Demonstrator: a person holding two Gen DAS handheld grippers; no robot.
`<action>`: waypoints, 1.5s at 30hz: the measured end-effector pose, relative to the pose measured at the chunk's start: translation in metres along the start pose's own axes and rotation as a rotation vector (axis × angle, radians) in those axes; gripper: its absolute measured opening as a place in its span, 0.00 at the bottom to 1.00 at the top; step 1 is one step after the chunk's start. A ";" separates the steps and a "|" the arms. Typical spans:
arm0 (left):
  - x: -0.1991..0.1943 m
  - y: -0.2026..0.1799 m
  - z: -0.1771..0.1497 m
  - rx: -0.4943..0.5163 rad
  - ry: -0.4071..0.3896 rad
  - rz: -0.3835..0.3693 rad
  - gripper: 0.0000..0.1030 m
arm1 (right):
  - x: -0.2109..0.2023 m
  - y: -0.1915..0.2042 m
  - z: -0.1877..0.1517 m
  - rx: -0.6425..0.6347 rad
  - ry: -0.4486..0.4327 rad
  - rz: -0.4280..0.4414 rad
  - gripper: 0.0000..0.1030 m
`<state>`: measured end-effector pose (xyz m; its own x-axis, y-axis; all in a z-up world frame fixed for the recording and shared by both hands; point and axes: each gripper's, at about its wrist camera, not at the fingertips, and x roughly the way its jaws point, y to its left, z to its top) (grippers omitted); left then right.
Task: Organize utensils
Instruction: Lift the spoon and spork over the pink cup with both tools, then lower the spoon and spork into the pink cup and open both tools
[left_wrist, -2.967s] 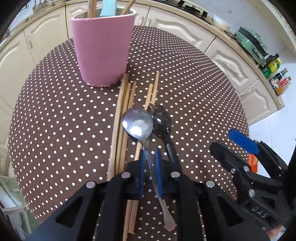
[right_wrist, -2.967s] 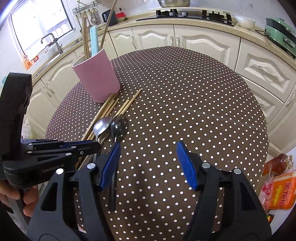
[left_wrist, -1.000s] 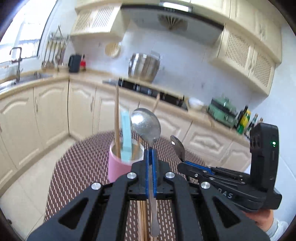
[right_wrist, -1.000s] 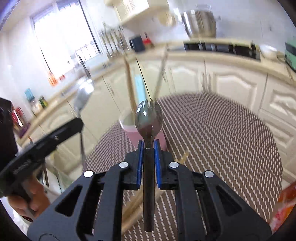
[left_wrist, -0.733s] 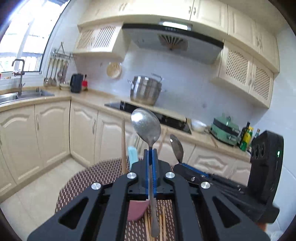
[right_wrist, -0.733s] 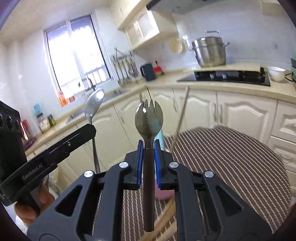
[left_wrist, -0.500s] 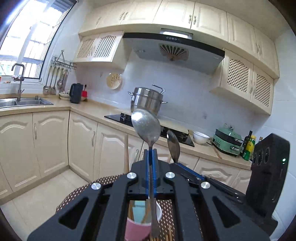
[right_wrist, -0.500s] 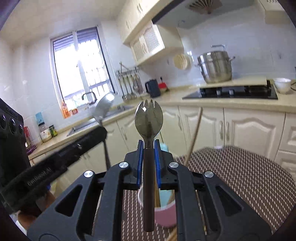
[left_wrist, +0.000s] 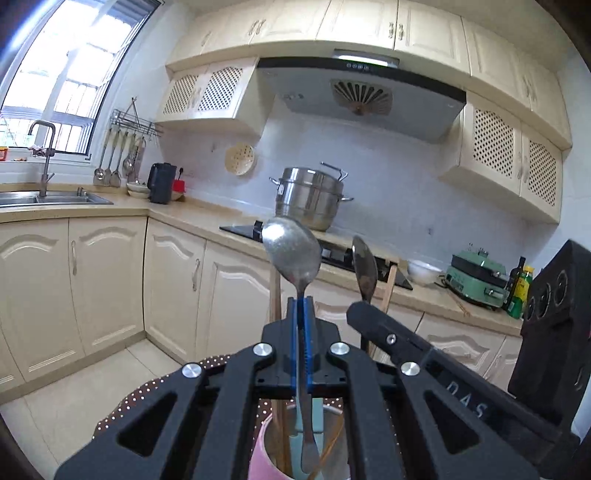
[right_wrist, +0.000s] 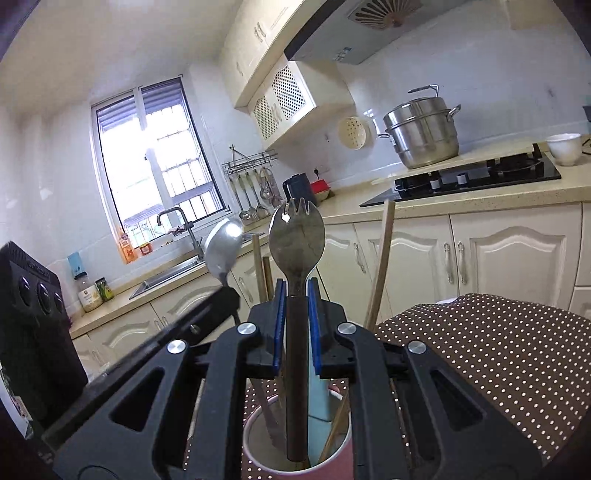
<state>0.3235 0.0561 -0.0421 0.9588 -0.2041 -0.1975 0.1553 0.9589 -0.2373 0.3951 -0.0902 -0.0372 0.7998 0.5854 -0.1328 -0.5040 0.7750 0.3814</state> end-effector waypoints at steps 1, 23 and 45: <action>0.001 0.000 -0.003 0.007 0.010 -0.005 0.03 | 0.000 0.000 -0.002 -0.005 0.002 0.000 0.12; -0.043 -0.001 -0.019 0.010 0.063 0.015 0.32 | -0.041 0.007 -0.023 -0.039 0.051 -0.043 0.12; -0.072 0.006 -0.026 0.070 0.168 0.148 0.59 | -0.049 0.026 -0.037 -0.057 0.126 -0.072 0.12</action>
<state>0.2490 0.0719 -0.0539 0.9204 -0.0849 -0.3817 0.0381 0.9910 -0.1287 0.3313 -0.0899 -0.0546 0.7892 0.5502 -0.2730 -0.4673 0.8263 0.3145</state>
